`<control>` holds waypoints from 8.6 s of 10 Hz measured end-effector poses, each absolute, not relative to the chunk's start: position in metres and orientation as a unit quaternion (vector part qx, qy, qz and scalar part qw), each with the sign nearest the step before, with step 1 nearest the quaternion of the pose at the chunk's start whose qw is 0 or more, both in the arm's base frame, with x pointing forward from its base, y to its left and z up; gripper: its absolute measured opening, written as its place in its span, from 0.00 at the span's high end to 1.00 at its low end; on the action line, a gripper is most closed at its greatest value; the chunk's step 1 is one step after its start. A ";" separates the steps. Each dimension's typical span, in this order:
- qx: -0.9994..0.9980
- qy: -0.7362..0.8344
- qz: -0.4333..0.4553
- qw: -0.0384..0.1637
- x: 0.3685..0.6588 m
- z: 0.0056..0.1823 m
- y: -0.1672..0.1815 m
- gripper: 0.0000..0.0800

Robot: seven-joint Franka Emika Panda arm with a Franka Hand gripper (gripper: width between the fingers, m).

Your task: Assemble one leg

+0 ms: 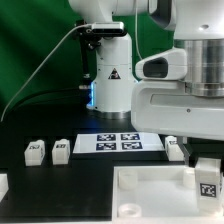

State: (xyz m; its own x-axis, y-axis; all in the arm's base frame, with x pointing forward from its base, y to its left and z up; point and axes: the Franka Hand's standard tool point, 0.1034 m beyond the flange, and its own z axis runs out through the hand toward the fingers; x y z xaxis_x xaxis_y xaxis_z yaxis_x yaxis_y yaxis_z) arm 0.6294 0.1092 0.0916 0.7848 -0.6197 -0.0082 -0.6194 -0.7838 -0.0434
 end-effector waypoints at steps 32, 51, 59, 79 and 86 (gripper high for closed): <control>-0.854 0.516 -0.024 0.065 0.627 0.081 0.109 0.63; -0.989 0.131 -0.044 0.058 0.631 0.080 0.111 0.19; -0.822 0.566 0.026 0.051 0.631 0.079 0.104 0.63; -0.990 0.132 -0.005 0.039 0.624 0.072 0.121 0.19; -0.897 0.440 0.008 0.040 0.624 0.070 0.119 0.63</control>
Offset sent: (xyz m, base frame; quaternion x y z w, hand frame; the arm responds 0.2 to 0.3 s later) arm 0.0165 0.0241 0.0026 0.0542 0.0074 0.4230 0.9045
